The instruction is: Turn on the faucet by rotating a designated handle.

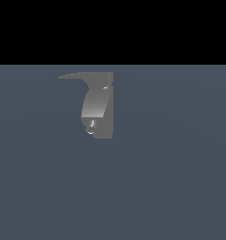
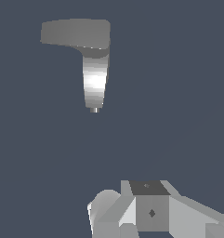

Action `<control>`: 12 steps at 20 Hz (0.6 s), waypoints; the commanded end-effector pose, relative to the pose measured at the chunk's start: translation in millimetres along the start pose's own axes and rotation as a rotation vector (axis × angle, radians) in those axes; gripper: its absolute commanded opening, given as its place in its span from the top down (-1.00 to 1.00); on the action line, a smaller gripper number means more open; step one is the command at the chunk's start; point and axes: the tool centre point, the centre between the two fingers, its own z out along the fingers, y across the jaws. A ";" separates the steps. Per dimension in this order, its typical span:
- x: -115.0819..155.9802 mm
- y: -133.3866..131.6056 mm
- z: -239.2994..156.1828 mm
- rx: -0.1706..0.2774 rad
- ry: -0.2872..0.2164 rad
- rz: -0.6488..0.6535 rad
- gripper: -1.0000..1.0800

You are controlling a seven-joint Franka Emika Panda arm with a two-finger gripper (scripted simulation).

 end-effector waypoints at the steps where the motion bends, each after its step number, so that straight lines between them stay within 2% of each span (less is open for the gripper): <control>1: 0.0 0.0 0.0 0.000 0.000 0.000 1.00; 12: 3.6 -14.9 8.6 -0.001 -0.003 0.058 1.00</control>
